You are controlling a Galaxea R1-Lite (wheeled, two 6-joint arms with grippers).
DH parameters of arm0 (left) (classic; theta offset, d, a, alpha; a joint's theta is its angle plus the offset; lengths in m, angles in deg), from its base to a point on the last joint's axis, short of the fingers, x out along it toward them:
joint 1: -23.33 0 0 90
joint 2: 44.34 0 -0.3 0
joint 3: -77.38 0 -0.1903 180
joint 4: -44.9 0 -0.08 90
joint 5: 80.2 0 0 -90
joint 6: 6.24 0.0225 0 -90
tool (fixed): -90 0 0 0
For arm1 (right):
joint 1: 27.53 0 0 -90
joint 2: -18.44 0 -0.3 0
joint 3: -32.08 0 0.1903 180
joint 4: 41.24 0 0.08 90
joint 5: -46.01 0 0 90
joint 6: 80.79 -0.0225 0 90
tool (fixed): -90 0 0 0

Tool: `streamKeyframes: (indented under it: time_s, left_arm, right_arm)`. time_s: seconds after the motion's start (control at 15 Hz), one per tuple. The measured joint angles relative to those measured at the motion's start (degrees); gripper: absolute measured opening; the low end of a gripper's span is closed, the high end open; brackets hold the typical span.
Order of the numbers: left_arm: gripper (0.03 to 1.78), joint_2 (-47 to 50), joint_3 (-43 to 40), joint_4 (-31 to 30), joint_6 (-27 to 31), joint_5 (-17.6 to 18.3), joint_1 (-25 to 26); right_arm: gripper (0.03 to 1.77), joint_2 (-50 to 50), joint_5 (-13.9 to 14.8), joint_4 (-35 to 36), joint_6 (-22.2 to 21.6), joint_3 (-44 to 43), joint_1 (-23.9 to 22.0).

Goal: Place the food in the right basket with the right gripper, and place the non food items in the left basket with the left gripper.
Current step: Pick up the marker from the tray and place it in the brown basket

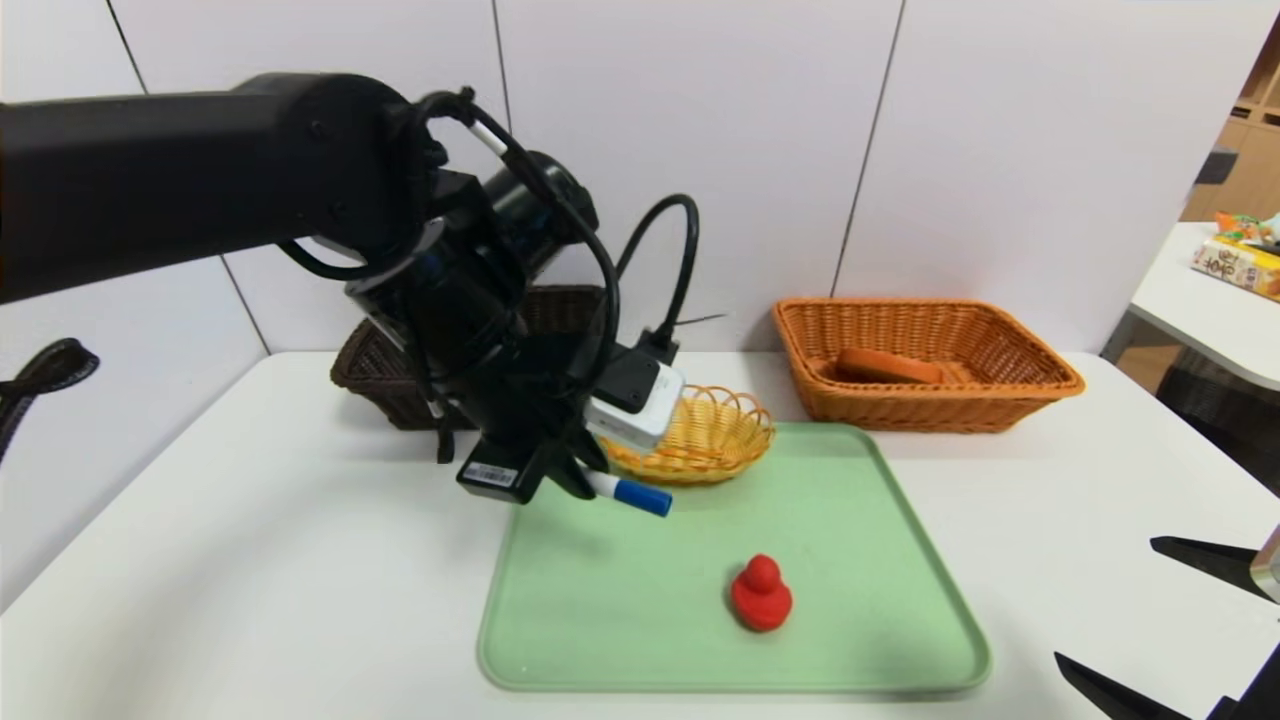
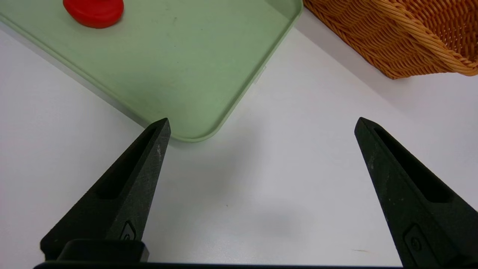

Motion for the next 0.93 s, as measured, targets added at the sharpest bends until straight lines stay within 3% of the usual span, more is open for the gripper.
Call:
streamKeyframes:
  time_s: [0.6, 0.93]
  left_arm:
    - [0.17, 0.35, 0.94, -17.20, 0.28, -0.35, 9.29]
    - [0.17, -2.95, 0.94, -23.28, 0.22, -4.05, 13.60]
  right_arm:
    - [1.70, 1.11, 0.01, 0.01, 0.05, -0.30, 1.60]
    - [1.70, 1.63, -0.10, 0.00, 0.05, -0.11, 1.84]
